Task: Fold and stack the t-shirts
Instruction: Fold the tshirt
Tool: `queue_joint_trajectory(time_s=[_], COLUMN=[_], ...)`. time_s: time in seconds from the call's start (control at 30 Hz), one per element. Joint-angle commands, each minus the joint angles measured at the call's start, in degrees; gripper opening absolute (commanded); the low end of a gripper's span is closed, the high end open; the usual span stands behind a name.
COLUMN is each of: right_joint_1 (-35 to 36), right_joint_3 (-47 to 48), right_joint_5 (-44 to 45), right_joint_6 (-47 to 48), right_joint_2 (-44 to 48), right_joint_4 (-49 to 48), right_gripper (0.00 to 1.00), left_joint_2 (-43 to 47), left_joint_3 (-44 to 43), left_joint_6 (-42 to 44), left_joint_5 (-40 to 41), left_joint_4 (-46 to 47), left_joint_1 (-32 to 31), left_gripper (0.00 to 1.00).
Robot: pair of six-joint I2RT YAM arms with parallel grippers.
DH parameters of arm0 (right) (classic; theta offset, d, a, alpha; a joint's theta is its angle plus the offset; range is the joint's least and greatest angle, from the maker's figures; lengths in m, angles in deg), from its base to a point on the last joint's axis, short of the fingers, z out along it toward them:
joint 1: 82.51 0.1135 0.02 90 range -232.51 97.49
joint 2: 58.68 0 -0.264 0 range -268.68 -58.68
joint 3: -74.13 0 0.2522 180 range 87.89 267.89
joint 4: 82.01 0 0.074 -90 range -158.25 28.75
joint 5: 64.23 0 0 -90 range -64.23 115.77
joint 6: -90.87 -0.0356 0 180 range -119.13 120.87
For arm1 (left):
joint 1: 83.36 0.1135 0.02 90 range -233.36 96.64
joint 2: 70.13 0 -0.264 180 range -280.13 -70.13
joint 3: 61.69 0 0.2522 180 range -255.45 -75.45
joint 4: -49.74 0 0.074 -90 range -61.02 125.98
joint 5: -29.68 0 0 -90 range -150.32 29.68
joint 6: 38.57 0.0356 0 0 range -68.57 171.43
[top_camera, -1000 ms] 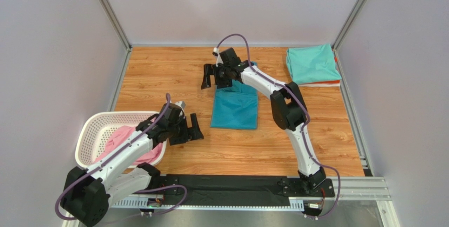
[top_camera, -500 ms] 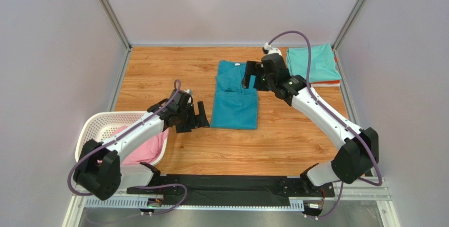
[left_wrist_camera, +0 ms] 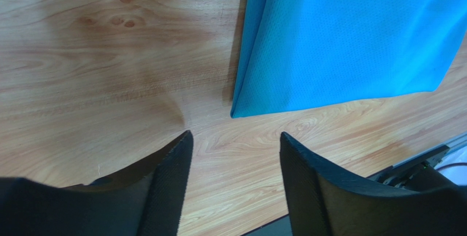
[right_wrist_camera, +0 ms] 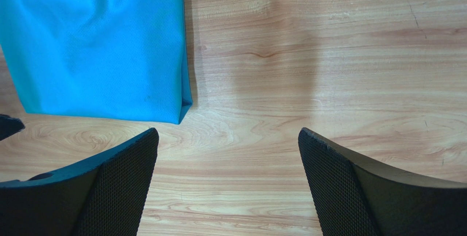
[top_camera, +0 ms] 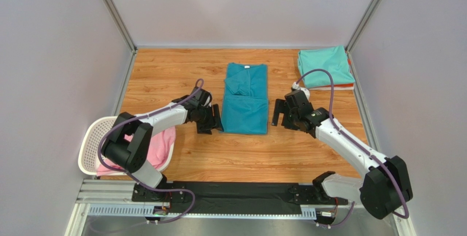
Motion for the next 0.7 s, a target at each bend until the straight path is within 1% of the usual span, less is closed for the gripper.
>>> queue_joint_trajectory(time_s=[0.0, 0.03, 0.07, 0.1, 0.2, 0.3, 0.4, 0.47, 0.5, 0.53, 0.57, 0.6, 0.63, 0.67], right_joint_1=[0.0, 0.1, 0.1, 0.1, 0.1, 0.0, 0.0, 0.1, 0.0, 0.1, 0.0, 0.1, 0.1, 0.1], right_joint_3=[-1.1, -1.2, -1.1, -1.1, -1.2, -1.4, -1.4, -1.4, -1.4, -1.4, -1.1, -1.1, -0.9, -0.8], right_joint_5=[0.6, 0.4, 0.2, -0.2, -1.6, -3.4, -5.7, -6.7, -7.3, -8.3, -9.1, -11.0, -11.8, -12.4], right_joint_6=[-1.7, -1.7, -1.7, -1.7, -1.2, -1.1, -1.3, -1.4, -1.4, -1.4, -1.4, -1.4, -1.5, -1.5], right_joint_2=[1.3, 1.0, 0.7, 0.4, -0.9, -2.3, -3.9, -5.2, -5.6, -6.6, -7.7, -7.7, -8.8, -9.5], right_joint_4=[-1.8, -1.8, -1.9, -2.0, -2.5, -3.7, -4.8, -5.8, -6.1, -6.9, -7.8, -8.3, -9.0, -9.6], right_gripper=[1.0, 1.0, 1.0, 1.0, 0.98, 0.96, 0.94, 0.93, 0.93, 0.92, 0.89, 0.89, 0.84, 0.83], left_joint_2=[-1.9, -2.4, -3.3, -3.7, -5.6, -7.1, -8.1, -8.4, -8.3, -8.3, -8.2, -8.2, -8.2, -8.2], left_joint_3=[-1.9, -2.0, -2.1, -2.3, -3.2, -4.3, -5.1, -5.1, -5.0, -4.8, -4.3, -4.3, -4.2, -3.7], left_joint_6=[0.8, 0.8, 0.5, 0.5, 0.8, 1.0, 1.2, 1.3, 1.3, 1.1, 0.8, 0.8, 0.8, 0.6], left_joint_5=[-2.0, -2.2, -2.5, -2.6, -2.0, -2.0, -1.0, -0.9, -1.2, -1.1, -1.1, -1.2, -1.3, -1.5], left_joint_4=[2.8, 3.0, 3.2, 3.6, 3.3, 3.1, 2.1, 1.9, 1.9, 2.0, 2.2, 2.2, 2.3, 2.5], left_joint_1=[-0.1, -0.1, -0.1, -0.1, -0.1, -0.1, -0.1, -0.1, -0.1, -0.1, -0.1, -0.1, -0.1, -0.2], left_gripper=[0.64, 0.64, 0.61, 0.6, 0.59, 0.52, 0.37, 0.3, 0.22, 0.19, 0.09, 0.05, 0.01, 0.0])
